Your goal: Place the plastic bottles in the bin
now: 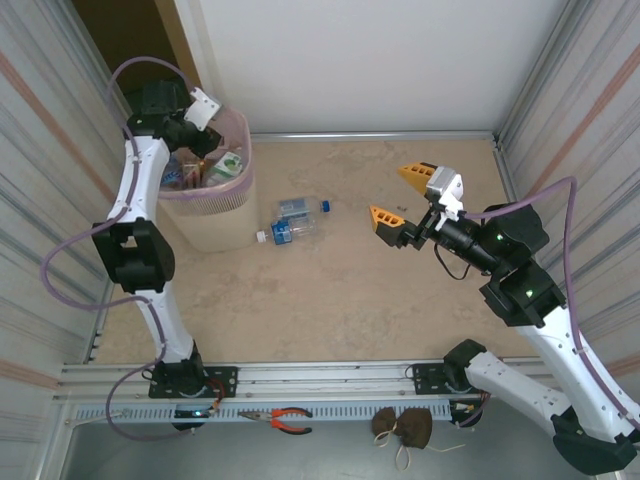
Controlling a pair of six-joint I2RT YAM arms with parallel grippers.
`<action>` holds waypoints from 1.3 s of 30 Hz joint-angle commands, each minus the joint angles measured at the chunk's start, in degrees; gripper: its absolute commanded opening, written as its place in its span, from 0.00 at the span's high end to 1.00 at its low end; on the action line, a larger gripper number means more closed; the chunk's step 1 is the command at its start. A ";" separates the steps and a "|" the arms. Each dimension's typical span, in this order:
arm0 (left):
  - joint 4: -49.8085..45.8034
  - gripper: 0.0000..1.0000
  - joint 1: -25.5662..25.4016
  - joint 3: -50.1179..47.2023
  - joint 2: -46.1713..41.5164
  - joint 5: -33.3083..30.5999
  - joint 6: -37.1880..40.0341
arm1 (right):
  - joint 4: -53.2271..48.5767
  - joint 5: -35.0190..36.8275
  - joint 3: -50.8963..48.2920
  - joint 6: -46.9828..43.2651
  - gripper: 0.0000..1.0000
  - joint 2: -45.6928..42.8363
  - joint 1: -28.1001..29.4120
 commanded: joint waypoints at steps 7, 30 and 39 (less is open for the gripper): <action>-1.37 0.73 0.64 2.37 -6.09 0.81 -1.19 | 1.06 -1.45 0.77 1.73 0.20 -0.81 -0.27; -3.15 0.65 -25.75 -3.27 -17.97 -11.20 -0.20 | -0.32 -0.50 1.09 2.21 0.20 -2.34 -0.20; -9.56 0.57 -38.22 -3.36 -10.43 -18.78 4.35 | -1.75 0.40 0.71 1.72 0.20 -3.86 -0.22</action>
